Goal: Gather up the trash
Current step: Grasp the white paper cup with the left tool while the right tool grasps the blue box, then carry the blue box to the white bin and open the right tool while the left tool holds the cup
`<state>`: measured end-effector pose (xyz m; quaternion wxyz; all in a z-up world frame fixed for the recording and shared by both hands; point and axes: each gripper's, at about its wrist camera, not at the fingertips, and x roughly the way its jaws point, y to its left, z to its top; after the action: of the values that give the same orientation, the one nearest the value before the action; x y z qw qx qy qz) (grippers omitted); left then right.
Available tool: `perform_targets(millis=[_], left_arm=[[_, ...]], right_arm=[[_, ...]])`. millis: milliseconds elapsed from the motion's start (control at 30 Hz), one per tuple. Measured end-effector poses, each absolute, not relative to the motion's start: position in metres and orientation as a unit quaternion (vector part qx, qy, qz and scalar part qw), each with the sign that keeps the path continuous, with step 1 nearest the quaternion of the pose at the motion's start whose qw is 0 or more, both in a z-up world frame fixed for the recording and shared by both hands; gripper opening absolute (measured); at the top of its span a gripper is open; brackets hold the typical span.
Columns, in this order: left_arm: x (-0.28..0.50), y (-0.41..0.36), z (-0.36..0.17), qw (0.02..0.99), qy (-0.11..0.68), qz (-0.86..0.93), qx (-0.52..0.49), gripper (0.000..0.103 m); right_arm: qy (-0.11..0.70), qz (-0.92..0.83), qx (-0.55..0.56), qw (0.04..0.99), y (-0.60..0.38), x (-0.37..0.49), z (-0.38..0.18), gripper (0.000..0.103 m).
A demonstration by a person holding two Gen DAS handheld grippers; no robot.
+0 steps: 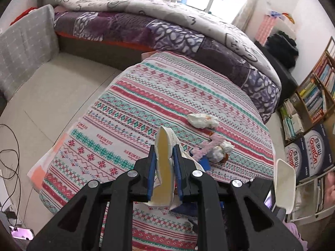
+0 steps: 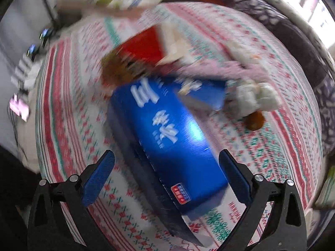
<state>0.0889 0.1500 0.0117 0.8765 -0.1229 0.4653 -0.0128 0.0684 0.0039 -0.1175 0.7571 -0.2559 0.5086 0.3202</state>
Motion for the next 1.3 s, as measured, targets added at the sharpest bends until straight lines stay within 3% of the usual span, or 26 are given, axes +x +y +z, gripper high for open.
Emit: perform_targets(millis=[67,100,133,200,300,867,1300], left_arm=[[0.090,0.152,0.012,0.876,0.465,-0.011,-0.126,0.017],[0.090,0.152,0.012,0.876,0.465,-0.011,-0.128,0.017],[0.090,0.151,0.012,0.876,0.464,-0.011,-0.129,0.017],[0.090,0.150,0.012,0.877,0.463,-0.012,-0.127,0.017],[0.089,0.148,0.012,0.878,0.463,-0.011,-0.123,0.017],[0.093,0.123,0.021,0.887,0.443,-0.033,-0.122,0.017],[0.097,0.084,0.021,0.888,0.443,-0.061,-0.108,0.017]], right_arm=[[0.518,0.323,-0.245,0.753,0.003,0.067,-0.119,0.087],[0.530,0.325,-0.225,0.751,0.001,0.070,-0.119,0.077],[0.532,0.323,-0.214,0.753,0.000,0.071,-0.118,0.073],[0.535,0.317,-0.189,0.760,-0.006,0.076,-0.112,0.050],[0.537,0.301,-0.135,0.777,-0.021,0.085,-0.099,0.033],[0.486,0.207,0.022,0.849,-0.098,0.112,-0.052,0.032],[0.476,0.142,0.068,0.865,-0.158,0.106,-0.042,0.032]])
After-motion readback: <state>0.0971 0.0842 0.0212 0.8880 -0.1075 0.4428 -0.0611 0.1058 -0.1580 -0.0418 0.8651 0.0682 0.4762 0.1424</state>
